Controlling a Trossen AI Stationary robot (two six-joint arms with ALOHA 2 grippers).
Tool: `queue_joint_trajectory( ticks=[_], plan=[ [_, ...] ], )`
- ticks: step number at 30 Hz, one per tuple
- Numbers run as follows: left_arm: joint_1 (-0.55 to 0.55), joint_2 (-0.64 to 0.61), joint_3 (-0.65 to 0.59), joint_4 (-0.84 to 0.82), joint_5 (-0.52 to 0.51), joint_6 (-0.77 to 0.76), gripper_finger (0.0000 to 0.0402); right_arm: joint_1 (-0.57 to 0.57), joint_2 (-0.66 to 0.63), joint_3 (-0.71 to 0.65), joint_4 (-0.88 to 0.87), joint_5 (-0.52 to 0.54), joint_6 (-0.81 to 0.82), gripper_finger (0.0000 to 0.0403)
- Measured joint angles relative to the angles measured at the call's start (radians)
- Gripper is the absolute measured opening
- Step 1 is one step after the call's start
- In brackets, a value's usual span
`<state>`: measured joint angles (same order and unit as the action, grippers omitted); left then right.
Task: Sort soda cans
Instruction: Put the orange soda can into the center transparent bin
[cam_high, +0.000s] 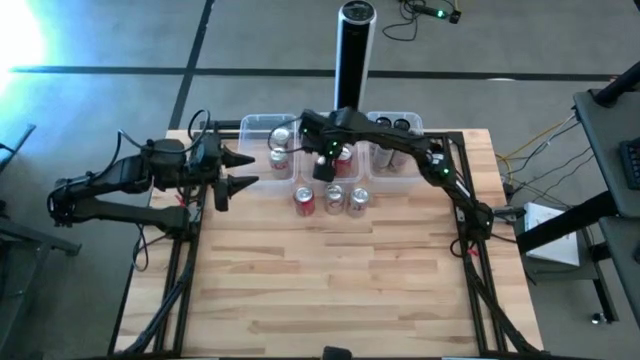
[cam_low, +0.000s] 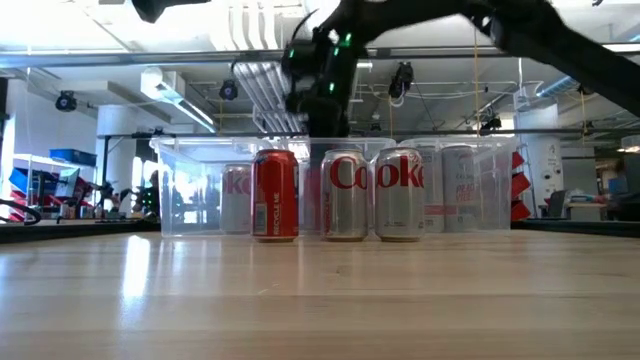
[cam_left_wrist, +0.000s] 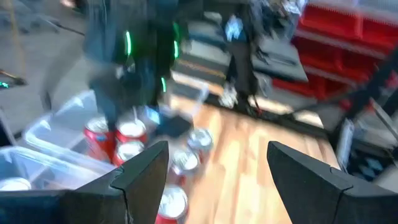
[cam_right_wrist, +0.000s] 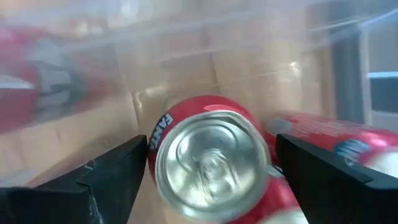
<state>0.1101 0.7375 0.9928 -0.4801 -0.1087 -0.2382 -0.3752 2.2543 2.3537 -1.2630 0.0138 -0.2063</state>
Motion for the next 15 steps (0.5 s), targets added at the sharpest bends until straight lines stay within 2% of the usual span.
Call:
queue_joint_trajectory(
  ticks=[3,6,11,15],
  plan=[
    [0.0,0.0,0.0,-0.07,0.098,0.024,0.0258,0.015,-0.067,0.003,0.0,0.041,0.026,0.0354],
    [-0.001,0.014,0.0,-0.125,0.18,0.026,0.0258,0.045,-0.124,0.003,0.015,0.03,0.062,0.0356],
    [-0.013,0.042,-0.013,-0.18,0.172,0.002,0.0258,0.157,-0.194,0.004,0.06,0.006,0.028,0.0356],
    [-0.028,0.068,-0.069,-0.188,0.17,-0.02,0.0258,0.241,-0.173,0.002,0.092,0.002,0.034,0.0353]
  ],
)
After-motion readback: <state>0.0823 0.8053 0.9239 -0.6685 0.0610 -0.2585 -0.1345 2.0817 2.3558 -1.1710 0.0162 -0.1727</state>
